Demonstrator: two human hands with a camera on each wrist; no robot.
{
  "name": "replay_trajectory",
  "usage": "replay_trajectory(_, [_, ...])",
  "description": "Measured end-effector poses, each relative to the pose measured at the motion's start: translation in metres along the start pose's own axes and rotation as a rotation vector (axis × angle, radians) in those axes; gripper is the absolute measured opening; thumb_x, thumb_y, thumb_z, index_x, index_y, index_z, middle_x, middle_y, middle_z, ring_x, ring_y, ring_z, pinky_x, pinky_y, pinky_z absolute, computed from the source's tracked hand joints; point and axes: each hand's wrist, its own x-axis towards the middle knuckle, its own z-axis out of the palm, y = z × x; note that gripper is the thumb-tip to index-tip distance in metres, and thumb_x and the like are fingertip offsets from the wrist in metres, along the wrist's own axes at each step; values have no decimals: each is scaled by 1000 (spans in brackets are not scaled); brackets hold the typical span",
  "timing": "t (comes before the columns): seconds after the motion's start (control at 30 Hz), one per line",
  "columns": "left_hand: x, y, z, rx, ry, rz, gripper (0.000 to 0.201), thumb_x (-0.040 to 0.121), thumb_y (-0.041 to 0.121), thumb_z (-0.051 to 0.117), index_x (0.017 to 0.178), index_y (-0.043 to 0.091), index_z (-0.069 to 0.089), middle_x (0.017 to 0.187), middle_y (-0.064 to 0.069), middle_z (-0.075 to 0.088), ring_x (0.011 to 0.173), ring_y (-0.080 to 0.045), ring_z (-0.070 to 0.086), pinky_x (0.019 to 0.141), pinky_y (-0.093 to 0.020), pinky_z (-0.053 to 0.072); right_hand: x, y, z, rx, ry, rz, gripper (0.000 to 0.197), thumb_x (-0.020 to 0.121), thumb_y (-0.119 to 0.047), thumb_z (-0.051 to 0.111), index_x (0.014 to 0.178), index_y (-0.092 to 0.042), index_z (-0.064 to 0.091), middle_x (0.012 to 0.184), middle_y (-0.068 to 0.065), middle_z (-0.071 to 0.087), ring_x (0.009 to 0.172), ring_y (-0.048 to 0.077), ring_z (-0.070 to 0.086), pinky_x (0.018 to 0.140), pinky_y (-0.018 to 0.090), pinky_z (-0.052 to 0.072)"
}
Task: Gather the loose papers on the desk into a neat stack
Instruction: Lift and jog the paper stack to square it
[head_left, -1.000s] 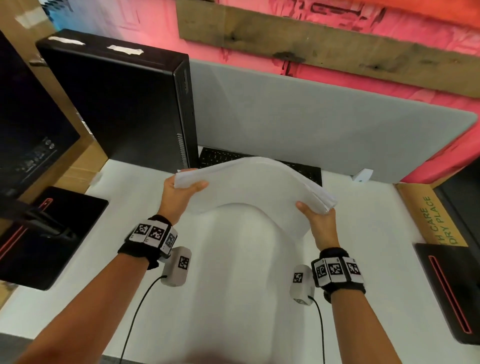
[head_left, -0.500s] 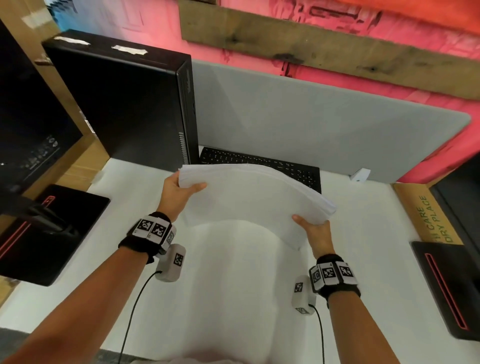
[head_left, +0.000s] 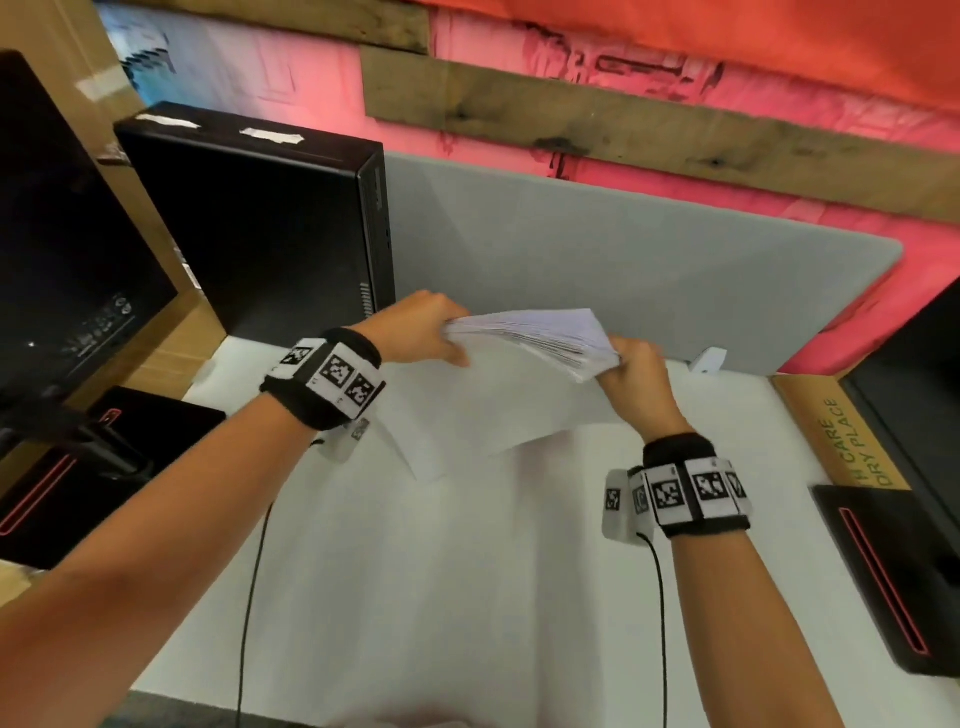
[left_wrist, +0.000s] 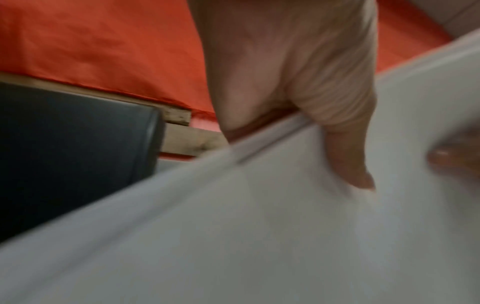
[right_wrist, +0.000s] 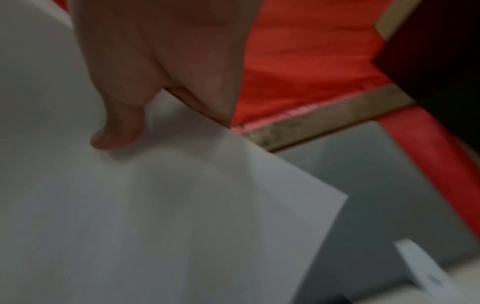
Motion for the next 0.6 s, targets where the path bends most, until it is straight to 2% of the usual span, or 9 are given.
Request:
replay_trajectory(0.03, [2,10,3,-40,29,34,20,79,20,70,91,4,67,82,-11,68,74,-21,59,64,-30,42,7,-11,-3,-80,-11,-64,18,80,-11,54,68,-2,65,57,9,52,61,13,47,55,26,28])
replay_trajectory(0.1, [4,20,10,-184,147,92,17,81,16,68,86,0,69,78,-17,69,71,-19,58,62,-29,41,18,-30,-11,-137,-35,-106,20,77,-23,60,68,-6,64,56,6,49,57,13,42,54,27,27])
replay_trajectory(0.17, [-1,17,13,-345,247,83,16,80,12,69,68,2,66,62,-12,59,61,-16,51,59,-30,38,25,-42,-23,-136,-64,-41,16,74,-29,73,74,-14,69,62,5,57,62,17,48,58,29,37])
replay_trajectory(0.23, [-7,10,15,-497,314,3,31,79,11,69,54,4,52,56,-4,43,55,-13,39,55,-28,31,25,-42,-37,-198,-82,89,25,69,-36,78,88,-21,72,75,3,65,73,20,57,69,32,47])
replay_trajectory(0.3, [-17,4,14,-661,347,-31,33,78,14,70,62,-9,53,64,-10,49,61,-16,46,61,-30,38,20,-36,-49,-195,-84,179,33,65,-36,80,93,-19,72,80,3,66,77,21,60,70,31,48])
replay_trajectory(0.37, [-27,2,14,-783,379,-48,34,78,14,70,78,-18,56,78,-16,55,73,-24,52,69,-38,44,15,-27,-56,-14,-62,225,32,65,-26,82,93,-14,72,83,5,69,75,19,64,69,31,51])
replay_trajectory(0.4, [-30,2,14,-822,398,-59,30,79,11,68,83,-17,58,82,-17,58,76,-26,56,73,-40,47,12,-22,-56,129,-35,245,30,66,-19,81,94,-12,71,85,6,70,74,16,66,70,29,53])
replay_trajectory(0.5, [-39,4,18,-955,455,-76,11,81,4,64,91,6,67,85,0,71,80,-13,68,79,-31,56,1,-17,-43,556,42,289,26,74,2,70,97,-8,66,82,-1,72,69,2,69,70,20,57])
replay_trajectory(0.6, [-42,7,28,-1120,512,-73,22,82,0,62,93,18,65,80,13,74,80,-5,70,74,-24,58,-9,-16,-18,644,1,299,25,76,2,68,91,-18,64,85,-8,72,72,3,69,68,24,57])
